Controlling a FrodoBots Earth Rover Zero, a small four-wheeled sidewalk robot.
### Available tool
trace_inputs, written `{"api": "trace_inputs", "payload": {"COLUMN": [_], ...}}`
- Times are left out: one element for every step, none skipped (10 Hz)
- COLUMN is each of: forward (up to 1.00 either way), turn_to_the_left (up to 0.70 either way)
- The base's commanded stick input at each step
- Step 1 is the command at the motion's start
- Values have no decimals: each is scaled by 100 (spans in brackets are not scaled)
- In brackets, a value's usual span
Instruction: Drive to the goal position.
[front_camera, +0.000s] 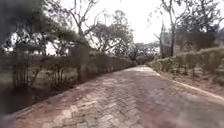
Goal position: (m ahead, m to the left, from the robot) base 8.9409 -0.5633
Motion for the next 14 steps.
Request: {"api": "trace_inputs", "payload": {"forward": [85,85,85,85,85,85,85,85,85,85,85,85,85,85], "turn_to_the_left": [0,0,0,0,0,0,0,0,0,0,0,0,0,0]}}
